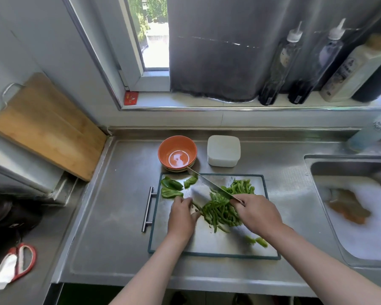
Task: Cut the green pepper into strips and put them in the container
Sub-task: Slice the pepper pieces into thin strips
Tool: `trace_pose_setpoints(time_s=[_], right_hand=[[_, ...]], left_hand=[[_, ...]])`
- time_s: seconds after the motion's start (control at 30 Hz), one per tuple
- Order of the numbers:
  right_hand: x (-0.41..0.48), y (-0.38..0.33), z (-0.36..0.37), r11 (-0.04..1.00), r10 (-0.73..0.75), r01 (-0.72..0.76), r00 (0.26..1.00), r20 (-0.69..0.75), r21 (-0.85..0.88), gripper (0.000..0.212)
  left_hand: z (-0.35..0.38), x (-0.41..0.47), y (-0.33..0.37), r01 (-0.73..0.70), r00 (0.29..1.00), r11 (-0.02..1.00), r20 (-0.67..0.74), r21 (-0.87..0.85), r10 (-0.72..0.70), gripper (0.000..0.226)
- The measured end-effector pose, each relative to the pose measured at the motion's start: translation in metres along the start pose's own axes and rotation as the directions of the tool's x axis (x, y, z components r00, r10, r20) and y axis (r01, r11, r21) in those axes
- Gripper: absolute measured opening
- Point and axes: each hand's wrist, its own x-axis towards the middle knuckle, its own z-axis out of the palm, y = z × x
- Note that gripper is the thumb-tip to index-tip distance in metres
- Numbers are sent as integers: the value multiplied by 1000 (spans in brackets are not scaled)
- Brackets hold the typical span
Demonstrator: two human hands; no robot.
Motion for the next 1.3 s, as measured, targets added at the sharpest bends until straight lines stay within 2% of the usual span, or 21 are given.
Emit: trace_pose_setpoints(time_s=[0.07, 0.13, 0.17, 0.23, 0.3, 0.37, 0.43, 0.47, 0.57, 0.67, 0.8, 0.9, 1.0, 1.17, 1.3], right_hand=[[3, 4, -2, 1000, 5, -4, 1000, -18, 23, 38], [5, 4, -5, 999, -2, 3, 1000, -30, 39, 40], [5, 4, -6, 999, -6, 8, 999, -33, 45, 40], [9, 4, -6, 999, -12, 13, 999, -34, 51, 37], [12, 4, -5, 998, -8, 10, 999, -37, 62, 35], [15, 4, -4, 996, -4, 7, 999, -37, 87, 33], [17, 3, -2, 994, -3, 5, 1000, -27, 108, 31], [17, 2, 0, 993, -2, 5, 1000, -22, 116, 30], [16, 0, 3, 990, 3, -1, 1000, -16, 139, 28], [13, -1, 6, 989, 1, -1, 1000, -6, 145, 28], [10, -3, 8, 990, 9, -8, 1000, -4, 140, 28], [7, -7, 11, 987, 16, -17, 1000, 9, 158, 30], [3, -15, 15, 987, 6, -13, 999, 45, 160, 26], [-9, -38, 30, 991, -61, 44, 990, 130, 127, 31], [-21, -53, 47, 994, -89, 76, 976, 199, 74, 34]], left_hand=[[0, 4, 3, 8, 999, 999, 51, 33, -10, 26], [0, 8, 6, -61, 992, 994, 119, 96, 49, 9], [-1, 11, 8, -91, 986, 988, 147, 122, 73, 7], [-8, 22, 12, -102, 982, 984, 172, 145, 77, 21], [-18, 38, 14, -78, 989, 989, 134, 128, 61, 37], [-27, 52, 16, -95, 995, 984, 25, 148, 93, 46], [-29, 63, 12, -111, 986, 977, -99, 181, 131, 45], [-27, 67, 9, -111, 984, 969, -115, 221, 139, 41], [-19, 76, 8, -149, 981, 909, -56, 390, 185, 29], [-17, 79, 13, -262, 951, 831, -14, 491, 308, 19], [-19, 70, 12, -435, 890, 812, 49, 389, 453, 31], [-27, 50, 3, -522, 846, 803, 53, 287, 531, 28], [-37, 24, -24, -507, 857, 834, 21, 218, 516, 28], [-45, -21, -73, -465, 881, 859, 11, 213, 474, 26], [-42, -40, -79, -447, 880, 876, -84, 180, 467, 26]])
